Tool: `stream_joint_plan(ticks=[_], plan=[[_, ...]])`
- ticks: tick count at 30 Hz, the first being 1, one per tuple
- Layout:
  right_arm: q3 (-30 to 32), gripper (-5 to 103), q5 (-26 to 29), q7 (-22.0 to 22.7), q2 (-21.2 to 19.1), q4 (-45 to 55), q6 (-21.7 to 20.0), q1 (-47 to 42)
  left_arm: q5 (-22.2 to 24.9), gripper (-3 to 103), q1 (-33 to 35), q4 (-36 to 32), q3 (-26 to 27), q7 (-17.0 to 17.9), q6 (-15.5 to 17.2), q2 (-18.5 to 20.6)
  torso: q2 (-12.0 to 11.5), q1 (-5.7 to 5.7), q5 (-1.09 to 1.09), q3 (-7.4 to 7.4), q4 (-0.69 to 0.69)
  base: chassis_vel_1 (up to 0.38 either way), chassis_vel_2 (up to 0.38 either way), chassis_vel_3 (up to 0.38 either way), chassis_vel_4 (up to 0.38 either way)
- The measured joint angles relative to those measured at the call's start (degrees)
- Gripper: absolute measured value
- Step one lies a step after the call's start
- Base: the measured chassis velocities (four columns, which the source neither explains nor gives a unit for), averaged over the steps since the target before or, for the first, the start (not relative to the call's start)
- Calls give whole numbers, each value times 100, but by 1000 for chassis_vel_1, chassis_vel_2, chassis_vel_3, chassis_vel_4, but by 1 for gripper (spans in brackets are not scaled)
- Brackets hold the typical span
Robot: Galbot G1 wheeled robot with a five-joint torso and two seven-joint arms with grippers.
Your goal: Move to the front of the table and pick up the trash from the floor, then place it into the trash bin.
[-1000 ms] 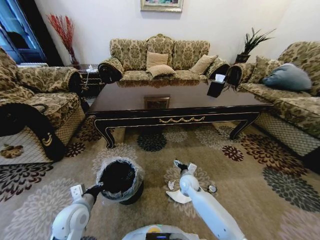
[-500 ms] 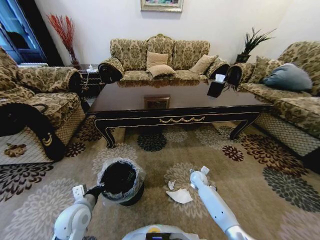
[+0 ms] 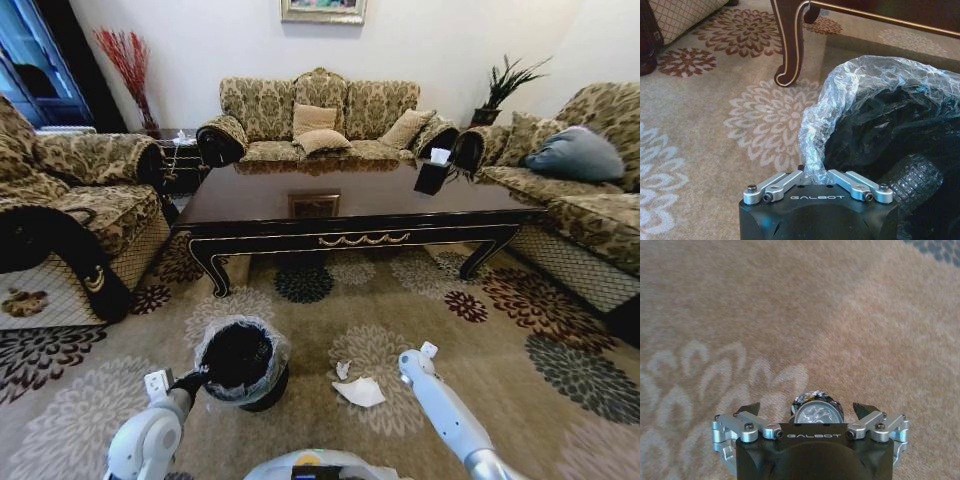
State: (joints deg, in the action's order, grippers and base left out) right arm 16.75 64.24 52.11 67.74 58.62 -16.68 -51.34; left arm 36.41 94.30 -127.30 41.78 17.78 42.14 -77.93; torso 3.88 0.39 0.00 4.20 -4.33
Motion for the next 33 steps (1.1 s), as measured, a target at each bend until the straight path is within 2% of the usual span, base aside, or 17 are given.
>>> stream_joint_plan(ticks=[8,17,19,20,23,25,26,29,31,33], plan=[[175,100,74,-614,104,-690,222,216,2,2,17,-24,9,15,0,23,0,0,0,0,-1,0,0,0,0],[252,102,-186,-919,168,-1034,443,295,-1,2,47,-60,18,22,0,14,0,0,0,0,-1,0,0,0,0],[282,92,-231,-954,153,-1052,472,282,-2,2,56,-62,25,24,0,16,0,0,0,0,2,0,0,0,0],[282,92,-231,-954,153,-1052,472,282,-2,2,56,-62,25,24,0,16,0,0,0,0,2,0,0,0,0],[313,77,-268,-968,144,-1036,486,237,-2,2,57,-80,21,26,0,15,0,-1,0,0,4,0,0,0,0],[322,77,-276,-971,144,-1024,488,223,-2,2,56,-85,16,26,0,14,0,0,0,-1,4,0,0,0,0],[335,71,-285,-972,149,-1003,489,202,-3,2,54,-89,8,27,0,12,0,-1,0,-1,6,0,0,0,0],[367,54,-315,-951,169,-925,494,123,-9,2,54,-93,2,34,0,8,0,-1,-4,-1,-1,0,0,0,0],[373,54,-327,-942,174,-899,495,99,-9,2,57,-96,-1,33,0,5,0,0,-5,-1,-3,0,0,0,0],[375,46,-373,-927,191,-857,502,60,-12,2,68,-104,-2,33,0,1,1,0,-4,-1,-3,0,0,0,0]])
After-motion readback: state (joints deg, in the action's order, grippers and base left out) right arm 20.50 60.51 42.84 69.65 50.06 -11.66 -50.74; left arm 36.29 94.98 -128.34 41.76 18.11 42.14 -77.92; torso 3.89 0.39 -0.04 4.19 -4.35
